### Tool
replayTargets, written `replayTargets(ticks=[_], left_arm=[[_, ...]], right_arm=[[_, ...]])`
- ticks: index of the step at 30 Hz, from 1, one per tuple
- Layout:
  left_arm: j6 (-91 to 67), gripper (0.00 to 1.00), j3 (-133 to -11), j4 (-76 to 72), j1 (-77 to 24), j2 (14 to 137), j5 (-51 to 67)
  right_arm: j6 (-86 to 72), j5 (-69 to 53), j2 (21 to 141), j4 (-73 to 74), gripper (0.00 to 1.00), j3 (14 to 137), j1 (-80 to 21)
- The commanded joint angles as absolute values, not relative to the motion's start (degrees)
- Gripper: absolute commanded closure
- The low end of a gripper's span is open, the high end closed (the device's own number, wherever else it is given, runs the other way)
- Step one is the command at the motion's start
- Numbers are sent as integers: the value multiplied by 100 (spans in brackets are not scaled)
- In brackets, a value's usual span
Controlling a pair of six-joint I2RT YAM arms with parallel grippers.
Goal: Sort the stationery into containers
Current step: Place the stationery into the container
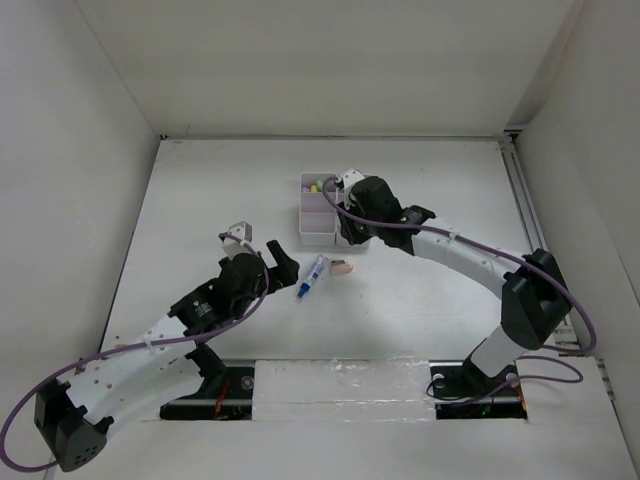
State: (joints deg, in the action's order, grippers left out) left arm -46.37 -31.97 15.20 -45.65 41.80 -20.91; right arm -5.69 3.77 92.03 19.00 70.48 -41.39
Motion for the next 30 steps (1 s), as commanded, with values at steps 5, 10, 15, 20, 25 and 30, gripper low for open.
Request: replayTargets(ticks=[5,10,15,20,25,30], left_arm=[[-4430,1,-3129,1213,-4579,4218,-1898],[-4377,1,-3076,1082,-4579,4219,-1898],[-4377,1,-2953,1028,-4579,4219,-1846],[-4324,1,-2900,976,-4579,4166,-1793],[-4324,1,-2900,976,-4579,4113,-1793],[-4324,1,-2900,976,-4579,4113,-1740]], right_arm=[[35,88,9219,1767,100,7250,-3806],[35,-307,9369,1793,100,7313,-3490],[35,-255,9676,1740,100,7496,-3489],[35,-255,9844,1740,100,7559,-3437],[-26,-202,10002,1740,100,7559,-3384],[-132,-202,10055,1627,100,7559,-3331]])
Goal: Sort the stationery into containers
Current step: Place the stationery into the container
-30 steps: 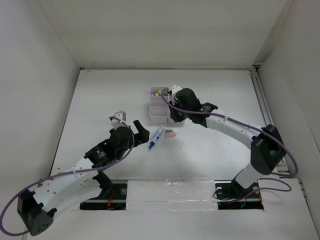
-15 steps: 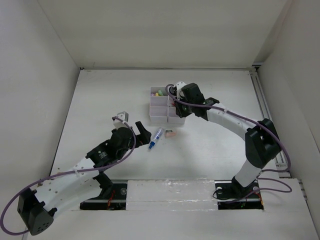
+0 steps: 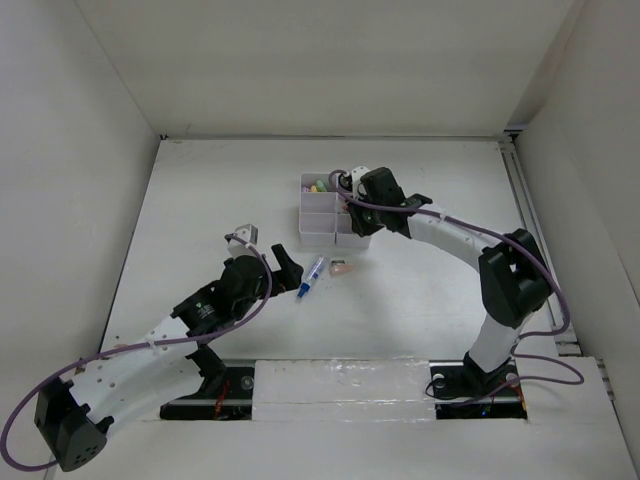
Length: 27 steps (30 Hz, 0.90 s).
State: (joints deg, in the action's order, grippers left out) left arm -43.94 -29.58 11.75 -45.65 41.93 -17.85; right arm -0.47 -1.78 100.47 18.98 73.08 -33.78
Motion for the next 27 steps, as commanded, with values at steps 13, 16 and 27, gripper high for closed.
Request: replayTargets(ticks=[13,16,27], left_arm=[[-4271,1,-2900,923,-4579,4113,-1687],[-4271,1,-2900,923,-4579,4113,-1687],[-4271,1,-2900,923,-4579,4113,-1635]], right_arm=[[-290,-193,10063,1573,67,7497,-3278],[-290,-193,10002,1573,59,7497,-3278],[-343,-193,9590,1696,48,7497,-3567]])
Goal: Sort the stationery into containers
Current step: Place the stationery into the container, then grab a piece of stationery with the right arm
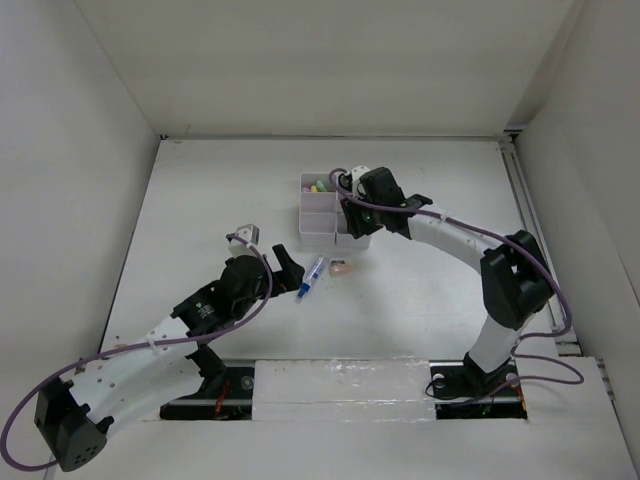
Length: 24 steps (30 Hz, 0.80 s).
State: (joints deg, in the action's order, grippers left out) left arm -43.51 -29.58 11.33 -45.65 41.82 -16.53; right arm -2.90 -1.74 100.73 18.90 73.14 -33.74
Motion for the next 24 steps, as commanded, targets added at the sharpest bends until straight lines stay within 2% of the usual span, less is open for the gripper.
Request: replayTargets(ticks=[1,6,9,10,11,15,20,24], left_arm=[[-4271,1,-2900,923,-4579,4113,-1635],[-4271,1,-2900,923,-4579,4113,-1687],[-4271,1,-2900,923,-4579,4113,-1687],[-4271,1,-2900,862,-4579,4113,-1687],[-4271,1,-2900,861,-4579,4165,-1687],[-4131,1,-2839,572,-4579,4384,-1486],[-4131,1,-2979,519,-4579,5009,-1704],[-4192,1,-3120,457,-4579,5807,-1810]], right_arm=[[-343,-193,9519,1696,48,7497,-3673],[-343,139,9150,1881,43,7497,-4033],[-395,272,8921,1934,32,7287,-4244],[-448,403,8869,1934,32,7225,-4419],[-561,544,8755,1934,20,7120,-4517],[-1009,1448,8386,1986,18,6856,-4869],[-1634,2020,7753,2197,18,6619,-5080],[-1845,2021,6902,2197,17,6277,-5264]])
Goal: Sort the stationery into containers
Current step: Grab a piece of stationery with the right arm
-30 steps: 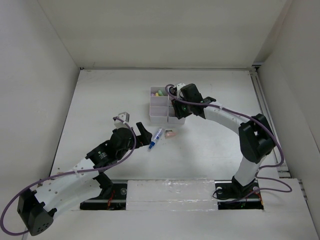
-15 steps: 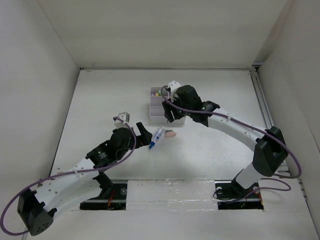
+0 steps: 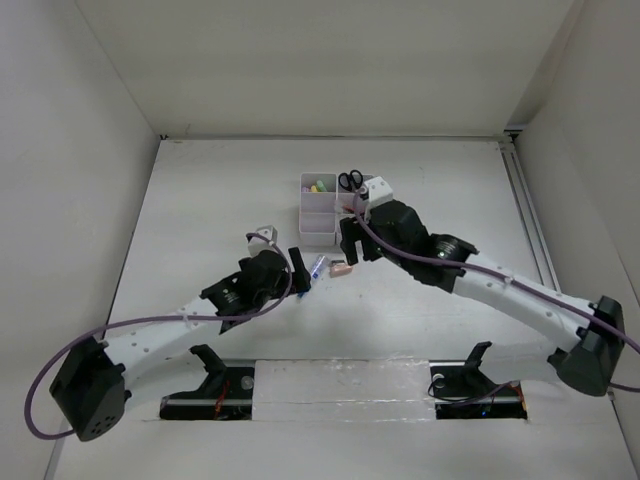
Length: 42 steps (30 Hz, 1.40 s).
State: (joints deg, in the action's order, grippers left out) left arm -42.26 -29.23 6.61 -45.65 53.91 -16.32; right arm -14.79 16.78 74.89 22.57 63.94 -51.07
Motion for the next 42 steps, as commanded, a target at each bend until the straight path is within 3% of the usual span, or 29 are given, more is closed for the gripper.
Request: replayTargets(ticks=[1,8,20,25,28,34,35,42], left_arm=[[-4192,1,-3120,387,-4579,5810,-1811],[-4315,6,-3173,-70,-4579,6767,-1811],[-4253,13,-3164,-80,-4579,6829,-1687],[-4815,8,-3225,473,-4579,6408,-2047],[-5411,0,-3287,1025,-4579,6039,-2363],[-6521,0,-3393,2082,-4579,4995,-3234],[-6582,0,-3393,2257,-4579,4853,-3287],[-6496,0,-3393,2706,-4579,4192,-3366]], right_arm=[[-1846,2021,6786,2197,17,6275,-5334],[-1907,1969,6162,2347,12,5968,-5396],[-1907,1618,6680,1995,9,5459,-5449],[-1688,1258,6899,1811,9,5344,-5554],[-1188,819,6899,1574,9,5344,-5668],[120,214,7593,1301,10,5580,-5783],[401,211,7672,1179,5,5581,-5783],[2153,334,7945,564,0,5634,-5783]])
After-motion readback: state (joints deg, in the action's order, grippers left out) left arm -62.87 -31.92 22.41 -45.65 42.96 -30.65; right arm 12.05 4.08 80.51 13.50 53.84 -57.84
